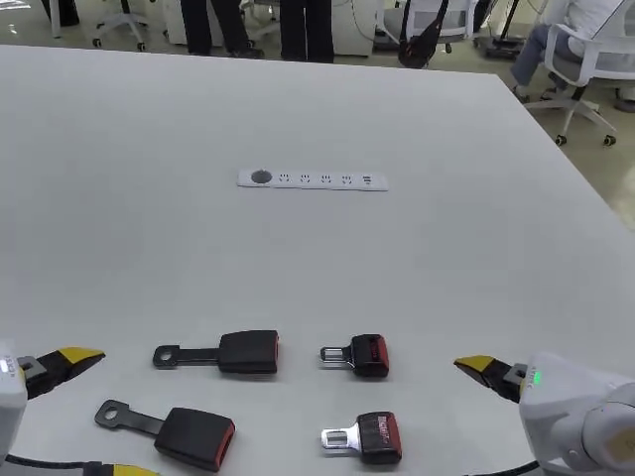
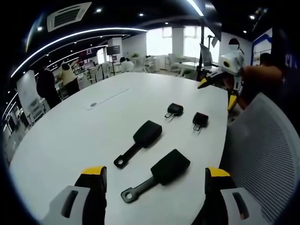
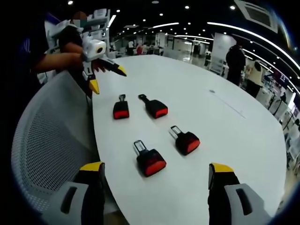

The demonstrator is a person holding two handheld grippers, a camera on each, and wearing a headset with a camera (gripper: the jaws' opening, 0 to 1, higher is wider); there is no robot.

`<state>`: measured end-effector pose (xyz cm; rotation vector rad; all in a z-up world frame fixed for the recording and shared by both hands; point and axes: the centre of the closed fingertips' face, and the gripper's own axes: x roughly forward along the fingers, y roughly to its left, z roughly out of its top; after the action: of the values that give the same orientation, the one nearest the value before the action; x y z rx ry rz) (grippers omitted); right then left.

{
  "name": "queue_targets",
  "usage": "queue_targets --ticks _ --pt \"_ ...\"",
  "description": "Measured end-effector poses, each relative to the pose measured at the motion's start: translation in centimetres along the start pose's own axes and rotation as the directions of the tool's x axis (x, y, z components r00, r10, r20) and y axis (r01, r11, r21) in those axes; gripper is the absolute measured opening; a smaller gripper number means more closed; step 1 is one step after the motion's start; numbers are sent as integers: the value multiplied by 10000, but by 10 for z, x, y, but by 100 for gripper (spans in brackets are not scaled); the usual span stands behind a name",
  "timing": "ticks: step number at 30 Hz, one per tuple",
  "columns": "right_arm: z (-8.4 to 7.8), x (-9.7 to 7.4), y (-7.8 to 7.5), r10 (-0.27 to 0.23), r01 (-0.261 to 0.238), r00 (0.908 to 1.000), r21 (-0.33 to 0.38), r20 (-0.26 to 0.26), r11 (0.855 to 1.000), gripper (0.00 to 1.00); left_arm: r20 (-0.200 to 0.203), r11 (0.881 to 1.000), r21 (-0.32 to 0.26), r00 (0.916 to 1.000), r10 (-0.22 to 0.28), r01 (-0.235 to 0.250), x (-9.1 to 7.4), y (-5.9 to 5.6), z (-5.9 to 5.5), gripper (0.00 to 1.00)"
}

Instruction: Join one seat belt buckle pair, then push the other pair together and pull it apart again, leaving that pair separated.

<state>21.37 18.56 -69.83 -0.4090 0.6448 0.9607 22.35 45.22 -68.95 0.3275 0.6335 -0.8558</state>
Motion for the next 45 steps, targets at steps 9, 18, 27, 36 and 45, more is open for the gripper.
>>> queue_targets --ticks 9,18,27,36,45 --pt "-5 4 -3 109 -112 9998 -190 -190 9998 91 -243 9992 247 9993 -296 302 6 -1 -4 85" --pt "-6 8 0 430 -453 9983 -591 -400 9972 85 -528 9960 568 9964 -660 690 12 -6 -6 80" --pt "-10 16 3 863 -942 9939 -1230 -687 9879 74 -1036 9834 1197 9868 -1244 1365 22 -11 -7 71" --pt "-14 24 6 1270 -1428 9869 -1713 -999 9748 64 -1749 9566 1915 9666 -1871 2198 34 -14 -17 61" --pt "-14 38 8 1612 -1867 9786 -2227 -1276 9568 52 -2513 9186 2582 9389 -2351 2991 46 -13 -27 52"
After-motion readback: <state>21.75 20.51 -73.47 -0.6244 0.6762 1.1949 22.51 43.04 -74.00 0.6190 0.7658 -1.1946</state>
